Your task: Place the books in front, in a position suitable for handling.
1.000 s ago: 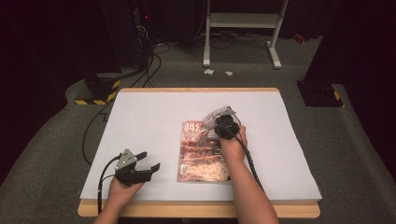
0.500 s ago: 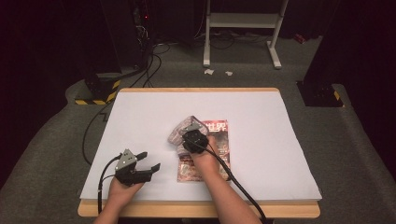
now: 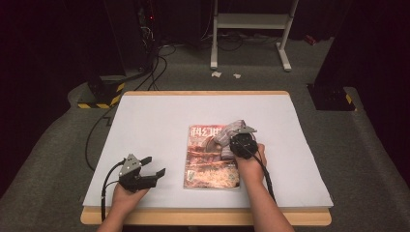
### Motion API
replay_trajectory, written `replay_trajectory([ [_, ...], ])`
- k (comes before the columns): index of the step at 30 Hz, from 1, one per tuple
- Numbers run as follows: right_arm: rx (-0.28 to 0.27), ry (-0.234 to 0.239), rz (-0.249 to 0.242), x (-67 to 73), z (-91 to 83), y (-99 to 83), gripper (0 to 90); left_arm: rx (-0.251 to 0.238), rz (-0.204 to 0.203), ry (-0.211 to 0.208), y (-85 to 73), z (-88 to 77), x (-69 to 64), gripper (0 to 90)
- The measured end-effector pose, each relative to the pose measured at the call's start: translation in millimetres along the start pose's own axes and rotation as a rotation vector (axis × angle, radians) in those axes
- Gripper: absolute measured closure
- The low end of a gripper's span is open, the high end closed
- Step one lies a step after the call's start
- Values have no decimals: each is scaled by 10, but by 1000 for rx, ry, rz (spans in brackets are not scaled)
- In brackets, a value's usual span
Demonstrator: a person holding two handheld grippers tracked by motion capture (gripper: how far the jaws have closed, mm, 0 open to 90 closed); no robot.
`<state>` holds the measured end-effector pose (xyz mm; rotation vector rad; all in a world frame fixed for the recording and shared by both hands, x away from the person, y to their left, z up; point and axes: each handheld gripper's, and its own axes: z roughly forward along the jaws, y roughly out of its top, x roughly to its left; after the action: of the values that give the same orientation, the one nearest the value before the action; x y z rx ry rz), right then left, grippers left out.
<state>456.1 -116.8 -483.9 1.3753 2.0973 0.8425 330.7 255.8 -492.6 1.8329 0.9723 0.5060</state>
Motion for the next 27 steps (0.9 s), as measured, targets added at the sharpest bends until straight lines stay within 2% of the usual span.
replay_trajectory([
  [4, -2, -29, -37, 84, 5, 16, 676, 2, 0, 1, -5, -4, 2, 239],
  [6, 2, -49, -72, 193, 19, 45, 676, 4, 2, 2, -6, -9, 4, 239],
  [7, 1, -42, -83, 232, 28, 58, 676, 4, 2, 1, -6, -11, 7, 239],
  [9, 7, -15, -106, 371, 62, 93, 676, 3, 2, 1, -6, -14, 11, 239],
  [11, 3, 32, -126, 552, 103, 131, 677, 3, 3, 0, -6, -14, 11, 239],
  [16, -16, 135, -208, 1139, 179, 221, 677, 3, 10, -1, -9, -23, 3, 238],
  [18, -17, 160, -218, 1294, 192, 242, 677, 0, 12, -1, -10, -27, -1, 239],
  [19, -15, 166, -213, 1328, 195, 250, 677, -1, 9, -2, -10, -28, -3, 239],
  [21, -13, 171, -207, 1310, 190, 248, 676, -2, 10, -3, -9, -27, -6, 239],
  [23, -10, 158, -199, 1224, 159, 215, 676, -2, 11, -3, -10, -25, -7, 239],
  [24, -12, 144, -199, 1150, 139, 187, 676, -3, 11, -4, -10, -22, -6, 238],
  [27, -15, 109, -154, 851, 49, 69, 676, -2, 10, -6, -10, -16, -6, 239],
])
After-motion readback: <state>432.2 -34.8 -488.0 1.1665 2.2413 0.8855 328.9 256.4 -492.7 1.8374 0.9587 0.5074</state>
